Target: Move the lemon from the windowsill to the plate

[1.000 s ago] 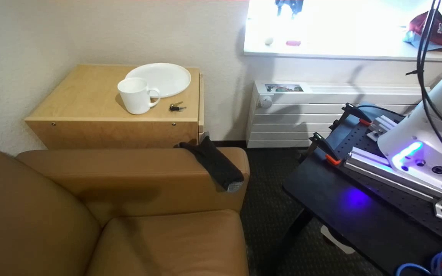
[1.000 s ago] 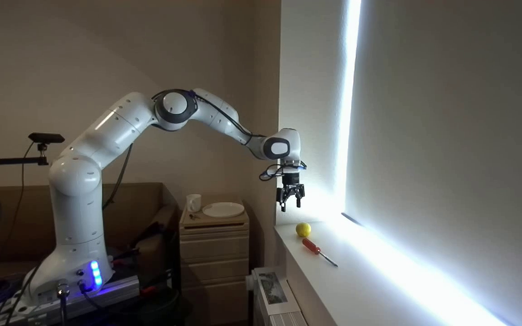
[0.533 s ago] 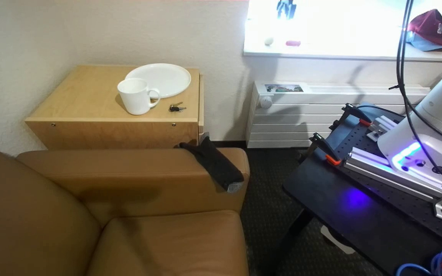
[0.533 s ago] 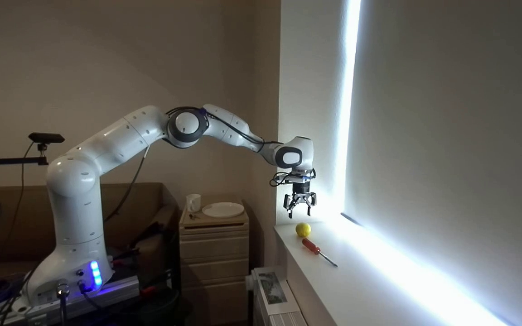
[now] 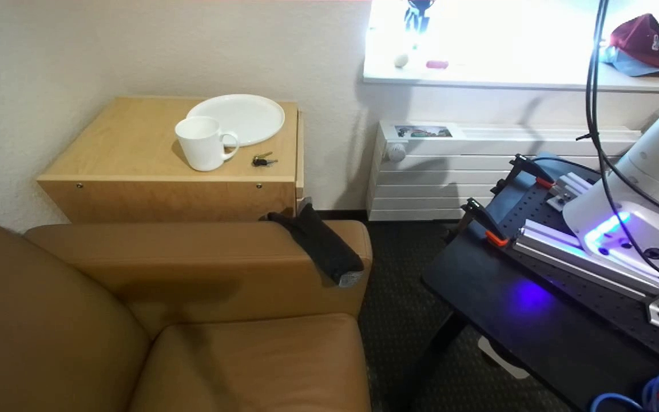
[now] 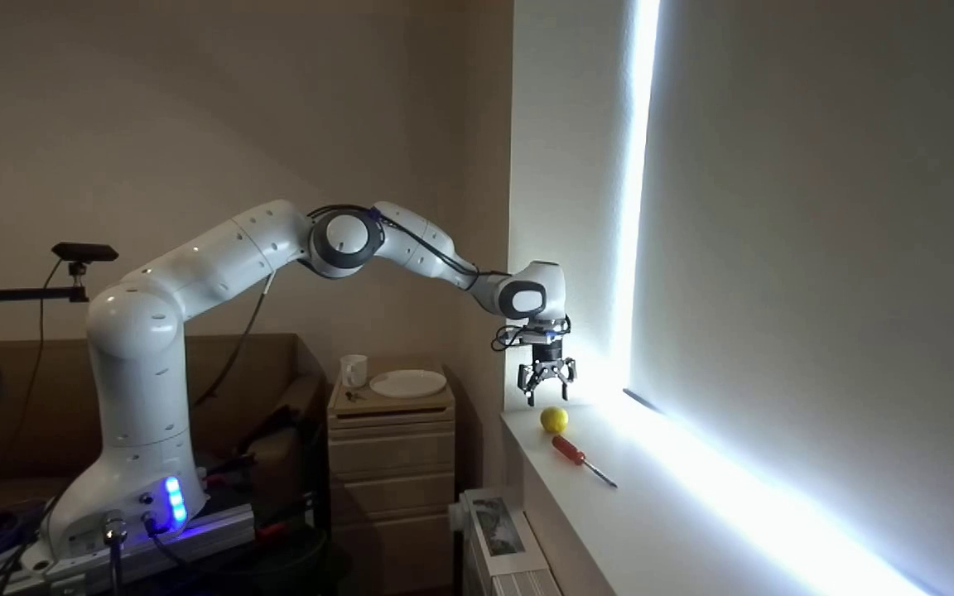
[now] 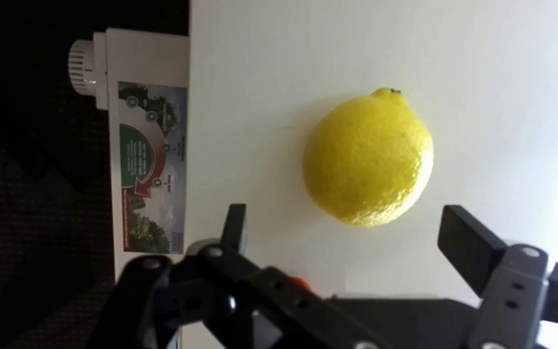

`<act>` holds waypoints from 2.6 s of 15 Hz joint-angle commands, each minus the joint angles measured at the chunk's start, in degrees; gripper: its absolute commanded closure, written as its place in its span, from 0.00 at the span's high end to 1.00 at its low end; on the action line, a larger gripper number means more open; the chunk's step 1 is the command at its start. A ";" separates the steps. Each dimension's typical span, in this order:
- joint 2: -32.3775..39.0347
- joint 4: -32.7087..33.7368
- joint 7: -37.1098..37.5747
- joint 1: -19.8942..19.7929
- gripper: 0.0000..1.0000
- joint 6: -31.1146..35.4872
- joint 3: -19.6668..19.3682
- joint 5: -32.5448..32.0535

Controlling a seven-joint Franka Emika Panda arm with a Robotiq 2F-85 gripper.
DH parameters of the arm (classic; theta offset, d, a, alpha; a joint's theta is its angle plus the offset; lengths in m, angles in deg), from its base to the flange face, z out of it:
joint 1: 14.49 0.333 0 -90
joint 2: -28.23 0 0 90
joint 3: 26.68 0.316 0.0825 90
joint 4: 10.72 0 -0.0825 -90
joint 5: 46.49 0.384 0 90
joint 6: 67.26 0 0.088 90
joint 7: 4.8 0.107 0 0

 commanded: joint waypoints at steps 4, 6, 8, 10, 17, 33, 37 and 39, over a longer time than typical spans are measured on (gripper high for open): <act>6.70 3.38 7.61 0.41 1.00 10.41 -1.34 0.06; 8.45 5.14 8.87 -0.84 1.00 7.82 -0.21 -1.64; 9.75 6.63 8.30 -1.84 0.73 5.81 0.94 -1.47; 10.70 8.00 8.25 -2.39 0.60 5.04 1.43 -1.22; 11.61 11.32 8.83 -3.03 0.37 3.90 0.91 0.04; -13.94 -2.70 -35.08 -7.40 0.37 -23.59 0.33 -6.76; -20.35 -12.14 -42.77 -3.36 0.37 -20.15 0.55 -13.43; -23.75 -17.00 -46.32 -1.66 0.37 -16.82 0.85 -16.24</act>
